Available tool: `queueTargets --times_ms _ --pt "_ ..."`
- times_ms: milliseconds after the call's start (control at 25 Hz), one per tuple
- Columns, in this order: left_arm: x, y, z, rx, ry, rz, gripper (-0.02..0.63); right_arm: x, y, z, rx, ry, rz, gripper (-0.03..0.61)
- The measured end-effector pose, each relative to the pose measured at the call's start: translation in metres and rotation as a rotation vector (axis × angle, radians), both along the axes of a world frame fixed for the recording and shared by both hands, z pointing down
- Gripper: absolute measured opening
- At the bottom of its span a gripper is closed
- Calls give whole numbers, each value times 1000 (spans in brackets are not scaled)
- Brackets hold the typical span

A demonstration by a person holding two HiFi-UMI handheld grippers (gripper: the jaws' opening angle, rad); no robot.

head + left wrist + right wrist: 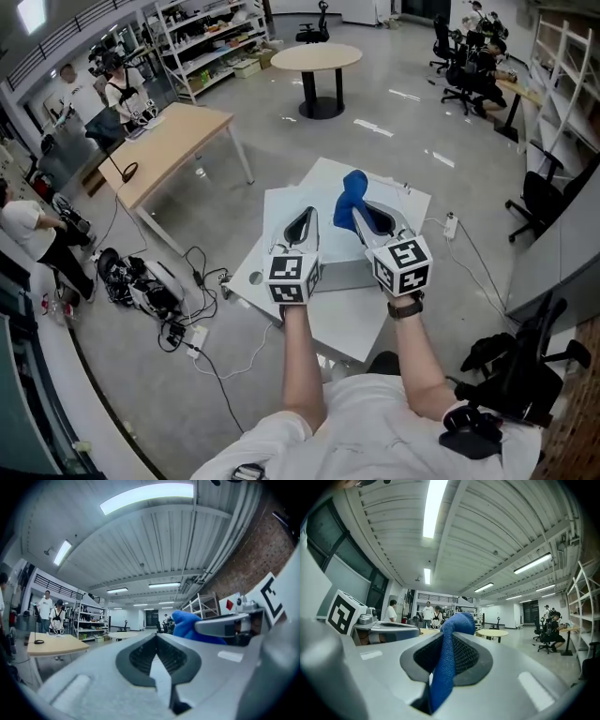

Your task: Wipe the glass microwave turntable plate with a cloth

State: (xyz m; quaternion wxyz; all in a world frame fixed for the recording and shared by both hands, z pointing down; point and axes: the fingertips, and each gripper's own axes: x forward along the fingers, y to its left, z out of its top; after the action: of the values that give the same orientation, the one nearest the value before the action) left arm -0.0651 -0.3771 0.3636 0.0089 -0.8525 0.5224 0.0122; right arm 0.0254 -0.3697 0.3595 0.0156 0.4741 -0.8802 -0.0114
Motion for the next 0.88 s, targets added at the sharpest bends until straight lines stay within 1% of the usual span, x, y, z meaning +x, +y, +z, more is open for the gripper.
queueTargets --times_ms 120,240,320,400,520,640,760,880 --pt "-11 -20 21 -15 -24 -22 2 0 -19 6 -10 15 2 57" --pt "-17 -38 24 -17 -55 -44 2 1 -45 9 -19 17 -7 57" --pt "-29 -51 22 -16 -74 -84 2 -4 -63 7 -27 15 -35 57" --pt "-44 -64 25 -28 -73 -125 2 -13 -77 7 -34 11 -70 57" --pt "-56 -78 34 -64 -95 -150 0 -26 -99 9 -54 22 -119 57" --pt "-63 -85 56 -138 -115 -165 2 -38 -119 19 -90 44 -166 57" --pt "-72 -95 84 -240 -129 -170 2 -54 -134 32 -113 99 -229 57" --pt "-71 -88 110 -369 -160 -125 2 -76 -134 51 -150 172 -321 57"
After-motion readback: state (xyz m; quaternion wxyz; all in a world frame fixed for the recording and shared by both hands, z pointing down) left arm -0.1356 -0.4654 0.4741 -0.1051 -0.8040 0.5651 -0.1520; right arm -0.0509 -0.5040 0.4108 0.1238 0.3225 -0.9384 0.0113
